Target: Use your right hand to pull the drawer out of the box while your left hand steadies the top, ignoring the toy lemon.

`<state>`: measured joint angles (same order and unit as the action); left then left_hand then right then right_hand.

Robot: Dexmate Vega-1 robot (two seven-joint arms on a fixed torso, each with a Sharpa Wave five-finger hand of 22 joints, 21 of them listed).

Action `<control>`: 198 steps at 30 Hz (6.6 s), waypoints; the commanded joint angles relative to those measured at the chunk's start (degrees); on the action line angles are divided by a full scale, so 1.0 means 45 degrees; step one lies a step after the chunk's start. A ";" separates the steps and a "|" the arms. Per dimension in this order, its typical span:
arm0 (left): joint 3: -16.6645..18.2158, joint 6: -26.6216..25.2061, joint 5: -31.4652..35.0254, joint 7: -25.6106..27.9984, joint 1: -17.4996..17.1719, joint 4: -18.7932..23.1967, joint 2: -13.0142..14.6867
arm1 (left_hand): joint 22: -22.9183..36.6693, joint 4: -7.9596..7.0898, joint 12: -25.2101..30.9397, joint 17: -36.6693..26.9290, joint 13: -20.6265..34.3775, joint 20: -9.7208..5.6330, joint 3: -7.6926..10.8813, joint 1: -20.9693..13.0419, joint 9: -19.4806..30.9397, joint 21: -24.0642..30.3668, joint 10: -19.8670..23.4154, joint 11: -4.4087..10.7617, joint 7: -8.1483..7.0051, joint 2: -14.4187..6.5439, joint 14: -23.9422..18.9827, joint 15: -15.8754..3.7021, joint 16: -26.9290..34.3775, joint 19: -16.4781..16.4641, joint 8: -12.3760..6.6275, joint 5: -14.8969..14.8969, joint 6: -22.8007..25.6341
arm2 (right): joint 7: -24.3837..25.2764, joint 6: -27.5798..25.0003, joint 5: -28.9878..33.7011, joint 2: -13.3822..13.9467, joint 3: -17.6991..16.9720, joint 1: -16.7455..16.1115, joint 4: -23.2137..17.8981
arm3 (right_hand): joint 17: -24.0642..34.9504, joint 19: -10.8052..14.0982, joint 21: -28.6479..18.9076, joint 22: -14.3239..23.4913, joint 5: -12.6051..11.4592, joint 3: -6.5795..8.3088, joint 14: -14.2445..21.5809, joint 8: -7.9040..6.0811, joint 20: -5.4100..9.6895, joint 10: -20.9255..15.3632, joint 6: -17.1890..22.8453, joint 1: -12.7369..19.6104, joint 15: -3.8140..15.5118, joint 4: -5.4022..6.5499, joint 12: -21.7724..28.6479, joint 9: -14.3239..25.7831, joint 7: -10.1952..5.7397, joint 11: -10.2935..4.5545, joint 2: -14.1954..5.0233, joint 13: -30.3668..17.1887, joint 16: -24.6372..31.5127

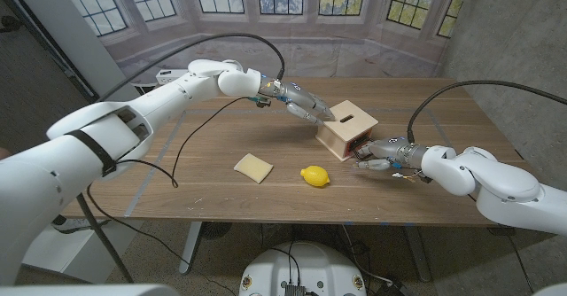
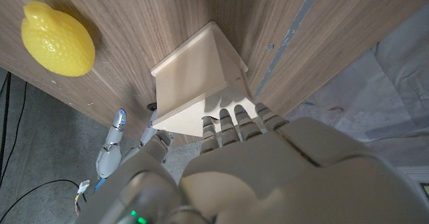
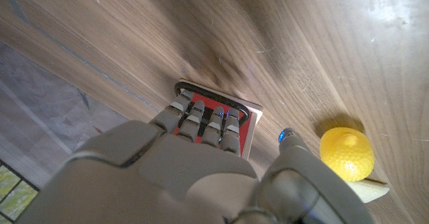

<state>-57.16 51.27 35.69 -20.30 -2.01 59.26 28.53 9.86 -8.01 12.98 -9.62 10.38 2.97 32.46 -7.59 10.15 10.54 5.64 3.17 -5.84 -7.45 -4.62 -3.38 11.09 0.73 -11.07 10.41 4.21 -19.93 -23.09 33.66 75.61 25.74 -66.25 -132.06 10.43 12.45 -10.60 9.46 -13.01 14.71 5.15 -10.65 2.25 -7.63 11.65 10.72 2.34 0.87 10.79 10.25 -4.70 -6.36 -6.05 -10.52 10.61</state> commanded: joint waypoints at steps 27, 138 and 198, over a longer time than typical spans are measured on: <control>0.0228 -0.0168 -0.0053 -0.0246 -0.0335 0.0501 0.0192 | 0.0025 -0.0141 -0.0019 -0.0014 0.0048 -0.0051 -0.0025 0.0294 0.0020 0.0079 0.0152 0.0064 -0.0071 0.0019 -0.0244 -0.0001 -0.0071 0.0046 0.0027 0.0124 0.0055 | -0.0548 -0.0153 0.0023 0.0263 0.0114 -0.0034 -0.0051 | 0.0016 -0.0030 -0.0027 0.0038 -0.0064 0.0046 -0.0066 0.0014 0.0167 0.0131 -0.0117 -0.0205 0.0851 -0.0037 0.0002 0.0023 -0.0021 0.0027 0.0055 -0.0020 0.0044; -0.0002 -0.0578 -0.0462 -0.1183 -0.0522 0.0113 0.0278 | 0.0016 -0.0208 -0.0163 -0.0026 0.0062 -0.0099 -0.0232 0.1036 0.0015 0.0134 0.0759 0.0187 -0.0138 0.0205 -0.0914 -0.0011 -0.0140 -0.0100 0.0096 0.0255 0.0210 | -0.1893 -0.1870 -0.1014 0.2397 -0.0254 -0.0356 -0.1063 | 0.0024 -0.0043 -0.0036 0.0038 -0.0088 0.0139 -0.0128 0.0011 0.0146 0.0246 -0.0189 -0.0406 0.0750 -0.0111 0.0014 0.0024 -0.0027 0.0024 0.0087 -0.0021 0.0039; -0.0778 0.0232 -0.0256 -0.0317 0.0320 -0.1753 -0.0378 | 0.0013 -0.0132 -0.0263 -0.0021 0.0067 -0.0062 -0.0216 0.1119 0.0011 0.0118 0.0723 0.0176 -0.0153 0.0227 -0.0949 -0.0011 -0.0168 -0.0113 0.0111 0.0286 0.0167 | -0.3055 -0.3833 -0.0890 0.2971 -0.4578 -0.4837 -0.1786 | 0.0027 0.0007 -0.0056 0.0037 -0.0100 0.0162 -0.0160 0.0008 0.0112 0.0322 -0.0239 -0.0521 0.0717 -0.0135 0.0029 0.0025 0.0008 0.0059 0.0127 -0.0021 0.0044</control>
<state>-60.26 52.39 34.52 -21.83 -0.70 51.24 26.72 9.86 -8.85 11.59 -9.45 10.43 2.46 31.45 -3.09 10.14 10.87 8.35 4.09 -6.24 -6.39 -8.08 -3.59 9.96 0.40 -10.75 11.47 5.00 -33.04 -39.30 29.16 88.95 11.42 -81.72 -139.88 10.43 12.56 -11.16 9.64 -13.01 15.18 4.52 -10.66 1.96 -6.40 10.95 8.68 2.14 0.40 10.79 10.25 -4.61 -5.95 -5.53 -10.52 10.61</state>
